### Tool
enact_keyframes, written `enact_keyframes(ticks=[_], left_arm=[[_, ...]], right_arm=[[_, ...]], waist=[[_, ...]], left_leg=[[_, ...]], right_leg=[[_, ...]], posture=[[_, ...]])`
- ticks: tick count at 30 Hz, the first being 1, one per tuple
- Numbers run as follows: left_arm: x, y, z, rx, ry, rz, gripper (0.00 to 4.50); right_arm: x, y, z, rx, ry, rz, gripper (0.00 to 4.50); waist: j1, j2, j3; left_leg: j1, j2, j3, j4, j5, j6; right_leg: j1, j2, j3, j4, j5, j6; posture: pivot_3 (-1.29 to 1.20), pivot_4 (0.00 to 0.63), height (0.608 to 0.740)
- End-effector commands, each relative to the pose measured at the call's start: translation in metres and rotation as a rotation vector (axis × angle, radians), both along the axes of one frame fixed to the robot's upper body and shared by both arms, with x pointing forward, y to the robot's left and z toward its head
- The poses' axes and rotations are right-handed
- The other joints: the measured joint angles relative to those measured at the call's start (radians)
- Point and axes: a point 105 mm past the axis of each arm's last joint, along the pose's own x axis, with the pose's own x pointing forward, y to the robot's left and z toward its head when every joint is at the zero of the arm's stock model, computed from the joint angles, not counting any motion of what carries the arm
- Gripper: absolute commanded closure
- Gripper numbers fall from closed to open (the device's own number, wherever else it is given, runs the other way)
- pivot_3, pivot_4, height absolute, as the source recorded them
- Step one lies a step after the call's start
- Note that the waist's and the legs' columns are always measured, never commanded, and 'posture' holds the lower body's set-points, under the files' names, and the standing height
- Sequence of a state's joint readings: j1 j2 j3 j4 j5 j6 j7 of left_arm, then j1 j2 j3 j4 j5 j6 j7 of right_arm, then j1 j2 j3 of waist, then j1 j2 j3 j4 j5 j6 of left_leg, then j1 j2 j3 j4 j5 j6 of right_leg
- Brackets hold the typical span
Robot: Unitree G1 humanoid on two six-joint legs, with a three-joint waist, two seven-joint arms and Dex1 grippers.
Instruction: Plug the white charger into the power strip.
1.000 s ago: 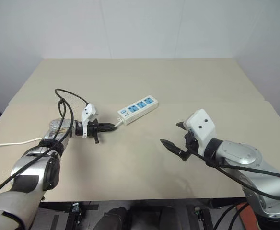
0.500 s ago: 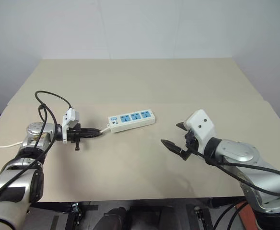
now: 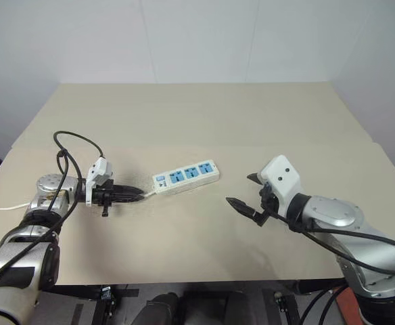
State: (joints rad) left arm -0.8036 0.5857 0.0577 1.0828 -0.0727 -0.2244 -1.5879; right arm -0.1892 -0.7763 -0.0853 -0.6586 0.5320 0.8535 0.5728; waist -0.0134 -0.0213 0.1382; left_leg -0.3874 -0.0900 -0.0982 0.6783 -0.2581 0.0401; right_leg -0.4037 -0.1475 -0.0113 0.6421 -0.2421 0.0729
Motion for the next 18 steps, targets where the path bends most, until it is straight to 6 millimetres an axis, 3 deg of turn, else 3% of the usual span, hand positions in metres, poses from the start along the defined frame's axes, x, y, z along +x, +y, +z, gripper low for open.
enact_keyframes(ticks=[1, 8, 13, 18], left_arm=[[0.001, 0.003, 0.013, -0.016, -0.059, -0.019, 2.15], [0.002, 0.006, 0.021, -0.050, -0.110, -0.010, 0.02], [0.008, 0.000, 0.030, -0.148, -0.248, 0.039, 0.02], [0.008, -0.012, 0.031, -0.298, -0.267, 0.046, 0.02]], right_arm=[[-0.002, 0.001, 0.014, -0.001, -0.071, 0.008, 0.00], [-0.001, 0.001, 0.014, 0.001, -0.072, 0.012, 0.00], [-0.001, 0.001, 0.014, 0.001, -0.072, 0.017, 0.00], [-0.002, 0.002, 0.014, 0.004, -0.075, 0.021, 0.00]], waist=[[-0.001, 0.000, 0.000], [-0.003, 0.000, 0.000], [-0.001, 0.000, 0.000], [0.000, 0.000, 0.000]], left_leg=[[0.000, 0.000, 0.000, 0.000, 0.000, 0.000], [0.000, 0.000, 0.000, 0.000, 0.000, 0.000], [0.000, 0.000, 0.000, 0.000, 0.000, 0.000], [0.000, 0.000, 0.000, 0.000, 0.000, 0.000]], right_leg=[[0.000, 0.000, 0.000, 0.000, 0.000, 0.000], [0.000, 0.000, 0.000, 0.000, 0.000, 0.000], [0.000, 0.000, 0.000, 0.000, 0.000, 0.000], [0.000, 0.000, 0.000, -0.001, 0.000, 0.000]], posture=[[0.00, 0.150, 0.740], [0.00, 0.150, 0.740], [0.00, 0.150, 0.740], [0.00, 0.150, 0.740]])
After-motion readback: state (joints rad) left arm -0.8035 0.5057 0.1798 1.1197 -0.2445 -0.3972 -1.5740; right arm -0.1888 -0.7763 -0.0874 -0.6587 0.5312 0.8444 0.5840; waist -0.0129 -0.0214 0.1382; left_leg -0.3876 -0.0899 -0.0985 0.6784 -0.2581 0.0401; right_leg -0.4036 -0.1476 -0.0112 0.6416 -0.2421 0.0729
